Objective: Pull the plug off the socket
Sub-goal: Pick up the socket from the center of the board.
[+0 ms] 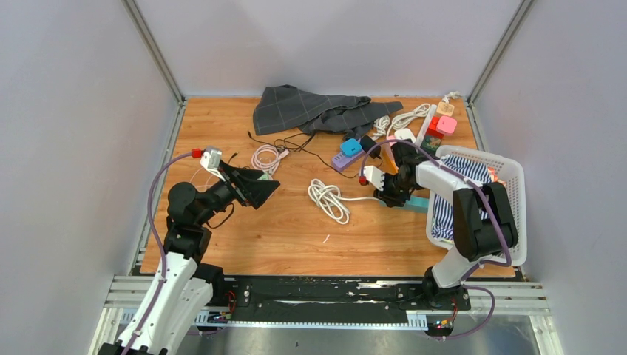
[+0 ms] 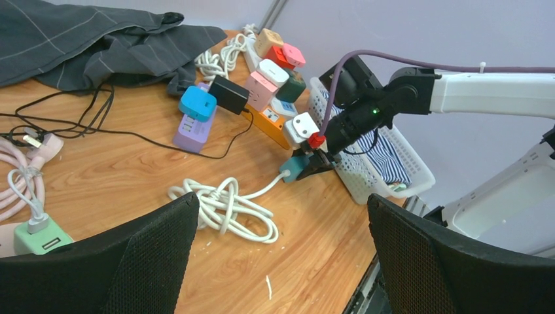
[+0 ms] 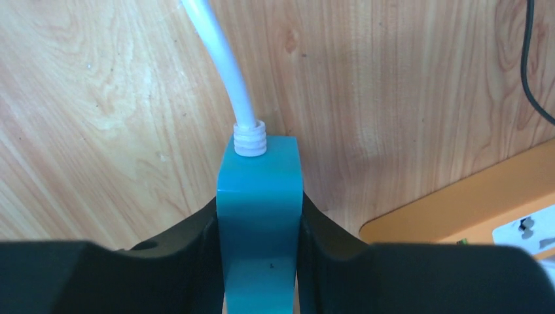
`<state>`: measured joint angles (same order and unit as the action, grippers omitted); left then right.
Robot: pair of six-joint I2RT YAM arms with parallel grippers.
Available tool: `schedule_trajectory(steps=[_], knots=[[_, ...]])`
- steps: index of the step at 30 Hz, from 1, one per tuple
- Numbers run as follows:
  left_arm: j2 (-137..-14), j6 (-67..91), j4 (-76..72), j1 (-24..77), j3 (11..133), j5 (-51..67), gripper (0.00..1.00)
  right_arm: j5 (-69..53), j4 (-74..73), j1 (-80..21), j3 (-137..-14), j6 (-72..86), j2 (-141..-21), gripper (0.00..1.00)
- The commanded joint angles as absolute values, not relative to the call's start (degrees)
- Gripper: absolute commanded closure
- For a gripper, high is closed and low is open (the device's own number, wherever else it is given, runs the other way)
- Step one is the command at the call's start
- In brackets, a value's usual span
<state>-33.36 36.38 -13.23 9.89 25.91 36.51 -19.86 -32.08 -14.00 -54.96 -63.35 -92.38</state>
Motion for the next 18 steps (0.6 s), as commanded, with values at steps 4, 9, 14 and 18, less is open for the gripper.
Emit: schedule_trajectory(steps=[4,9,14,18], knots=[[-32.5,35.5,-14.2,10.1,25.4,36.2,0.00,-19.9,-36.4,-15.6,-57.6,-63.9,-93.0,0.95],[-32.5,36.0,-14.2,10.1,25.2,35.3,0.00,-20.7,-36.5,-16.4,-57.8,-63.5,-91.9,1.00],[-32.7,36.0,-14.2,10.1,25.2,35.4,0.00,-21.9,-38.5,-17.5,-59.3,-62.9,-91.1,1.00],[-32.8,35.9,-14.2,10.1,25.2,35.5,0.00,-24.5,-41.5,-18.0,-60.9,-63.6,-90.1,1.00]])
